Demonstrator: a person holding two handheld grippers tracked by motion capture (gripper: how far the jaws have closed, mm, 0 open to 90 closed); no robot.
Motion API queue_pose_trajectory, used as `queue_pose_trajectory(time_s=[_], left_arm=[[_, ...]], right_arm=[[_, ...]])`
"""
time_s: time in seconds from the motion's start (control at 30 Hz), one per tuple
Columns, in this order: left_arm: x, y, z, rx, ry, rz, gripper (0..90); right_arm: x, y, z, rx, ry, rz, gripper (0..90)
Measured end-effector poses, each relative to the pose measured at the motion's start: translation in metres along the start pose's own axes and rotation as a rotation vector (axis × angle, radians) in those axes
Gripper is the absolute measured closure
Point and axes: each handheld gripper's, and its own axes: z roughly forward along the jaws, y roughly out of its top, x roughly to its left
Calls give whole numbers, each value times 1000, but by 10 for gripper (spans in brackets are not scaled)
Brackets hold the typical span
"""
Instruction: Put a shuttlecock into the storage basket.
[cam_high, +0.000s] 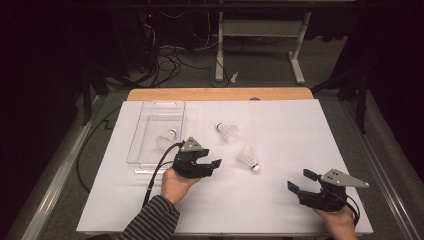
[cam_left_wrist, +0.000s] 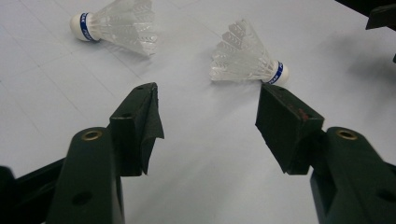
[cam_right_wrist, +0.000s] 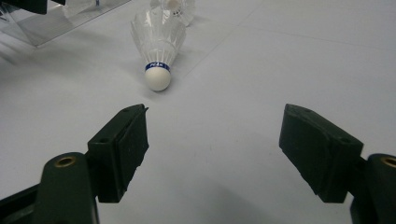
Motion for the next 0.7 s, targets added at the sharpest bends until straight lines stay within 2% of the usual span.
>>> queue_pose_trajectory(time_s=[0.13, 0.7], left_arm=[[-2, 1, 3, -4, -1, -7, 403], [-11, 6, 19, 21, -6, 13, 403]], right_arm=[[0, 0, 0, 0, -1, 3, 243], [0, 0, 0, -2, 1, 2, 242]])
